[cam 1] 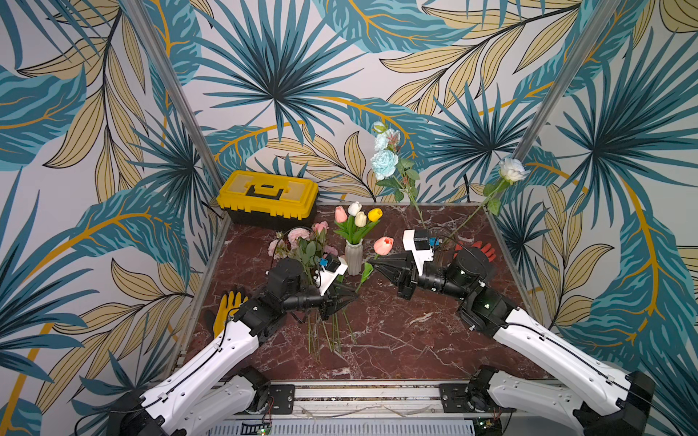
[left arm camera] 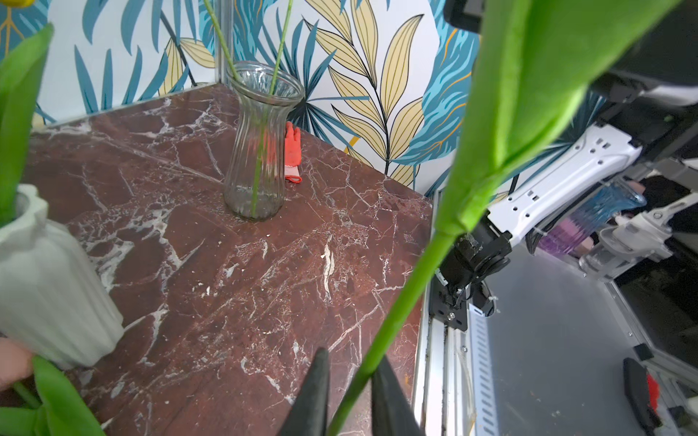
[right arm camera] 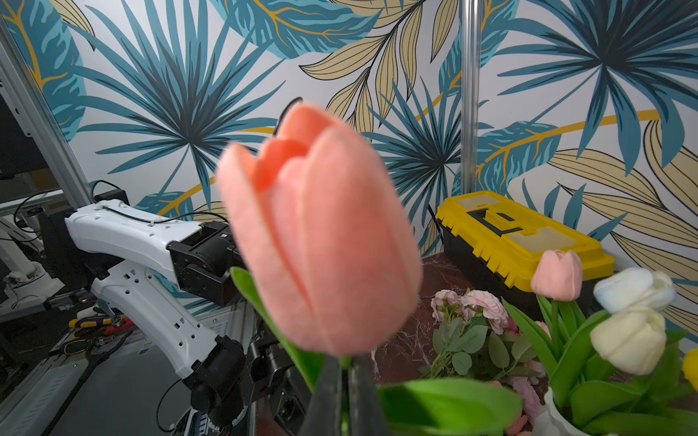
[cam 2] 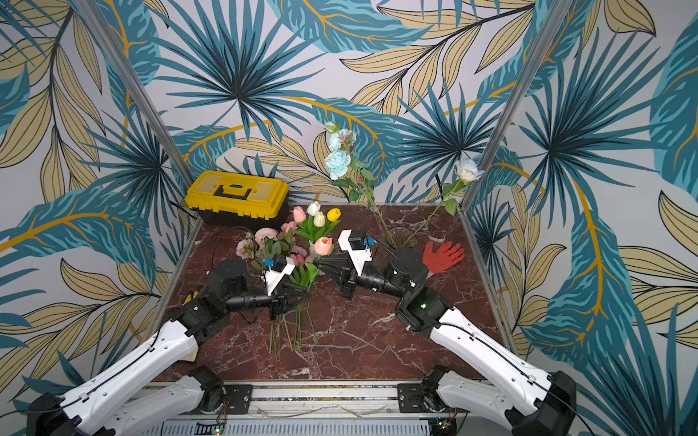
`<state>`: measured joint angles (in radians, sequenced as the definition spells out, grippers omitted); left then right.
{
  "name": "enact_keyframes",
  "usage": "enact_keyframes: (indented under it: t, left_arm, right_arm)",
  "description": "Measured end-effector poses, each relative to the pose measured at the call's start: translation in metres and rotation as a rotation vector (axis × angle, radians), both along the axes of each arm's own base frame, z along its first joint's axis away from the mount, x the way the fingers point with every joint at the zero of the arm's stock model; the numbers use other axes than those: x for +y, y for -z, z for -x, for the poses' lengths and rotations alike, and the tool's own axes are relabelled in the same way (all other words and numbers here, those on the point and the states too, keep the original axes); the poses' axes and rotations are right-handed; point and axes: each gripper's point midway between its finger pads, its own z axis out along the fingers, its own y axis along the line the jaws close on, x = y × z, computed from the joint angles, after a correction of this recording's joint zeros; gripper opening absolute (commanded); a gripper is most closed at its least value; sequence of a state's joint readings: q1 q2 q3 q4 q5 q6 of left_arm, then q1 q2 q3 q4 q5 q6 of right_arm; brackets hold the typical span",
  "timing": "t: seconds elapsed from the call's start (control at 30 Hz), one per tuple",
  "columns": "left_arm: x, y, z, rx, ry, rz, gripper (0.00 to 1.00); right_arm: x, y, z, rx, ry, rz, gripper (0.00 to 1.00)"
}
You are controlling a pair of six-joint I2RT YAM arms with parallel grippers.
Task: Pick out pink flowers from the vase
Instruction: Place the flower at the center of the board.
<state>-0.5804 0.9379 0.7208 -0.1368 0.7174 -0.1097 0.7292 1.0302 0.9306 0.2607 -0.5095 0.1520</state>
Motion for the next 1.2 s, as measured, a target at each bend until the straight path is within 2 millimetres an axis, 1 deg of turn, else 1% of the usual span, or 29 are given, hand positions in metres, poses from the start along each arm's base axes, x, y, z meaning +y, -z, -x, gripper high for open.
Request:
enact_keyframes:
  t: [0.03,0.07,0.2,0.23,0.33,0.37,0.5,0.57,0.6,0.7,0.73,0.83,0.9,1.1,1.2]
  left_arm:
    - [-0.001,0.0,0.001,-0.004,0.007,0.0,0.01]
    - [-0.001,0.0,0.002,-0.003,0.013,-0.001,0.0]
    - [-0.003,0.001,0.005,-0.005,0.031,-0.001,0.0]
    - [-0.003,0.001,0.005,-0.005,0.032,-0.001,0.0]
    - [-0.002,0.0,0.004,-0.011,0.019,-0.002,0.0]
    - [-0.001,-0.002,0.003,-0.013,0.007,0.0,0.0]
    - [0.004,-0.008,-0.004,0.009,-0.064,0.019,0.0]
    - [0.008,-0.009,-0.009,0.04,-0.122,0.041,0.0]
    - [0.011,-0.006,-0.011,0.065,-0.153,0.049,0.0]
    - [0.024,0.017,-0.019,0.191,-0.285,0.065,0.0]
    - [0.029,0.027,-0.021,0.243,-0.333,0.071,0.0]
    - [0.041,0.057,-0.025,0.38,-0.447,0.08,0.0]
    - [0.048,0.072,-0.027,0.453,-0.512,0.086,0.0]
    - [0.061,0.105,-0.039,0.588,-0.644,0.073,0.0]
    - [0.065,0.131,-0.046,0.674,-0.678,0.026,0.0]
  right_arm:
    - [0.001,0.001,-0.001,0.002,0.001,0.0,0.0]
    - [0.001,0.001,-0.002,0.003,0.002,-0.001,0.0]
    - [0.002,0.001,-0.003,0.008,0.003,-0.004,0.0]
    - [0.002,0.001,-0.003,0.008,0.003,-0.004,0.05]
    - [0.002,0.002,-0.004,0.012,0.006,-0.002,0.31]
    - [0.002,0.003,-0.004,0.013,0.008,0.003,0.36]
    - [-0.004,0.006,-0.003,0.018,0.033,0.026,0.36]
    - [-0.011,0.003,0.001,-0.001,0.058,0.035,0.37]
    - [-0.016,-0.001,0.002,-0.015,0.073,0.031,0.37]
    - [-0.032,-0.016,0.01,-0.072,0.118,0.009,0.38]
    - [-0.037,-0.02,0.013,-0.089,0.131,0.003,0.38]
    - [-0.045,-0.027,0.016,-0.115,0.157,-0.007,0.38]
    - [-0.047,-0.024,0.015,-0.114,0.168,-0.005,0.38]
    - [-0.043,0.0,0.009,-0.06,0.175,0.029,0.38]
    - [-0.043,0.004,0.008,-0.038,0.174,0.026,0.38]
